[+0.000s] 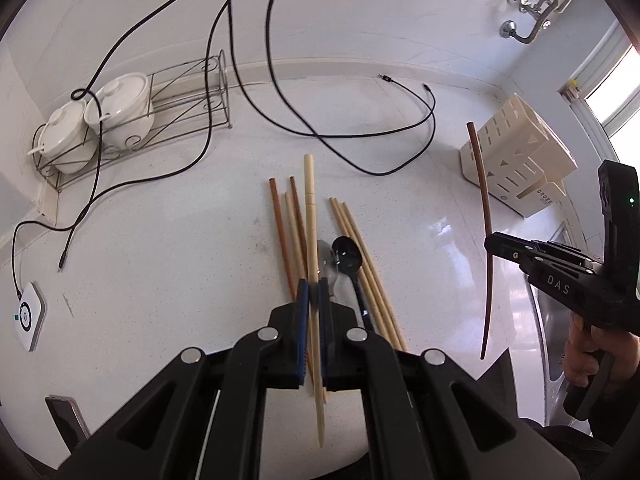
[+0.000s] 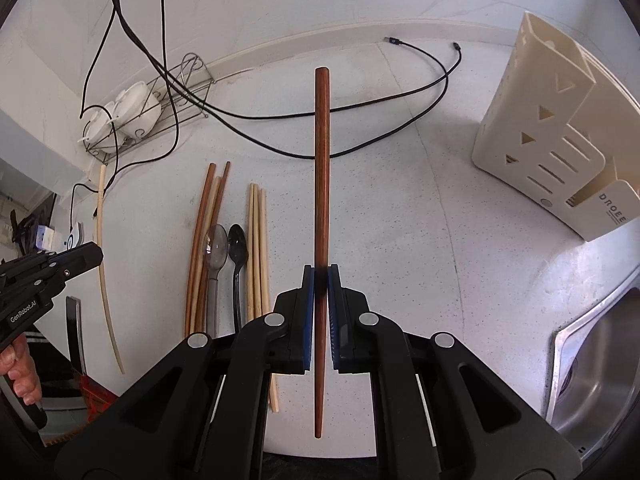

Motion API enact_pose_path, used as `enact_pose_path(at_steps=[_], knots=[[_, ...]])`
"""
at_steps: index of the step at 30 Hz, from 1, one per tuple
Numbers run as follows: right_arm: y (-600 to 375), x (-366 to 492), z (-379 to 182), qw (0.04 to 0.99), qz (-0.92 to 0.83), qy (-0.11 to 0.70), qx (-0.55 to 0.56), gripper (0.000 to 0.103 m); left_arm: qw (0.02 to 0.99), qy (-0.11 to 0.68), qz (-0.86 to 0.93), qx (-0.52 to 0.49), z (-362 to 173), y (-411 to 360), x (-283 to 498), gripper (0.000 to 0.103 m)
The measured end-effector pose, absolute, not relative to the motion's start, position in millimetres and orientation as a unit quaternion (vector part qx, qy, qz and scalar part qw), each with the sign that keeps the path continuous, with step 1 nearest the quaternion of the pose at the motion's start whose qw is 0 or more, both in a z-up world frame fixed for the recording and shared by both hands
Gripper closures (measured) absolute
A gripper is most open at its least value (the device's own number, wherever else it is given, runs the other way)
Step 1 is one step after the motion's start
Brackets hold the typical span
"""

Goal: Organize utensils
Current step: 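Lift both held chopsticks and carry them over the cream utensil holder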

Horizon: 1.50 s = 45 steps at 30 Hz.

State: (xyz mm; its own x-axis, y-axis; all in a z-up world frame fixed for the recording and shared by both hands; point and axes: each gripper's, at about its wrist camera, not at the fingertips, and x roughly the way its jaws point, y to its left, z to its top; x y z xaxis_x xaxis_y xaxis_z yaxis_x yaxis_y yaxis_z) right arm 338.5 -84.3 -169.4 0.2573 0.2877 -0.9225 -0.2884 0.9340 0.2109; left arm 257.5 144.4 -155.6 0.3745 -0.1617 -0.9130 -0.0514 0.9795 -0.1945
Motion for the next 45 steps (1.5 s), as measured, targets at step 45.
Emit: enact_pose_path(at_steps=[45], knots=[[-329, 398, -55, 0.965, -0.024, 0.238, 0.105, 0.097, 0.933, 0.238, -0.270, -0.018, -30, -128, 455, 0.099]])
